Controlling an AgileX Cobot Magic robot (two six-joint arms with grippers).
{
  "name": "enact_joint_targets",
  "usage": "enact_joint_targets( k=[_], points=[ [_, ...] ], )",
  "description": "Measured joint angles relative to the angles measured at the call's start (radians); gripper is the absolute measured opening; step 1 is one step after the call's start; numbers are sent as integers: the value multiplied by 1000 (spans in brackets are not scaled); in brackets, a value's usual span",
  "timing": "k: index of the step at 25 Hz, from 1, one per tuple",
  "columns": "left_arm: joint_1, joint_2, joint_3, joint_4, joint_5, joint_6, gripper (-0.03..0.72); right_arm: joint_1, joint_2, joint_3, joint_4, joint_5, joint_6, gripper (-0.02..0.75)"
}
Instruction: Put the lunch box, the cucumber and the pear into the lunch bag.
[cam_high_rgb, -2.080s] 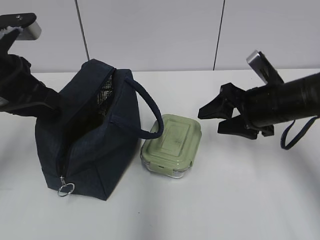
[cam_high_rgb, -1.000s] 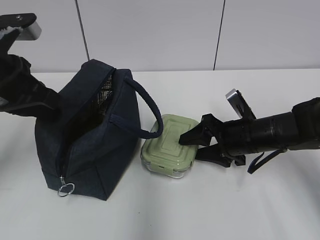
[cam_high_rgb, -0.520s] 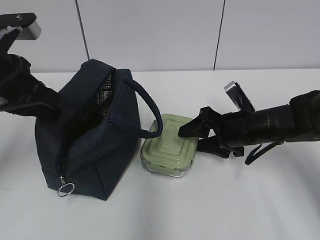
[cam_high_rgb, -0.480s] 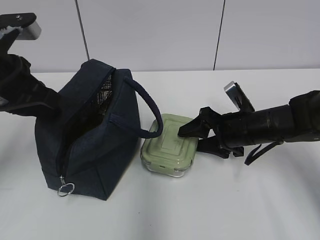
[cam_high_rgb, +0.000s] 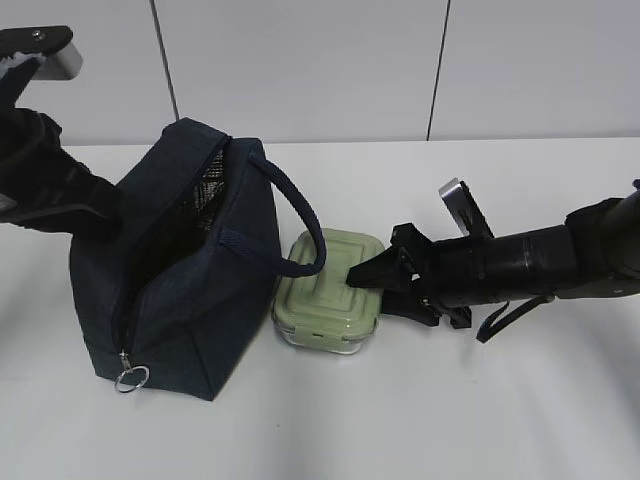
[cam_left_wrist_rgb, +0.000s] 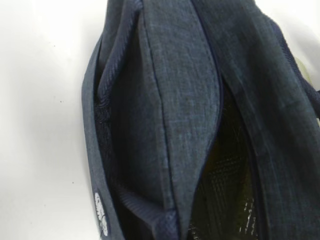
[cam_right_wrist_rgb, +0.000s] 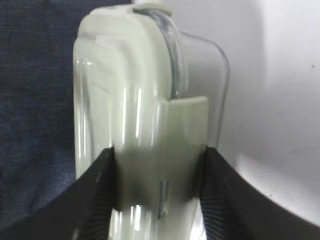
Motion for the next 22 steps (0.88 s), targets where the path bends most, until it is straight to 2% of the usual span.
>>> enact_joint_targets(
  k=[2,7,11,16,22],
  points=[
    [0,0,0,0,0,0,-6,0,0,0,0,3,4,343],
    [0,0,0,1,0,0,-6,-18,0,0,-6,15,5,341],
    [0,0,0,2,0,0,-6,-81,-43,0,-92,3,5,333],
    [0,0,0,3,0,0,-6,-147,-206,3,-203,-20,28,333],
    [0,0,0,4,0,0,-6,-120,-398,-29,-229,-3,43,333]
  ],
)
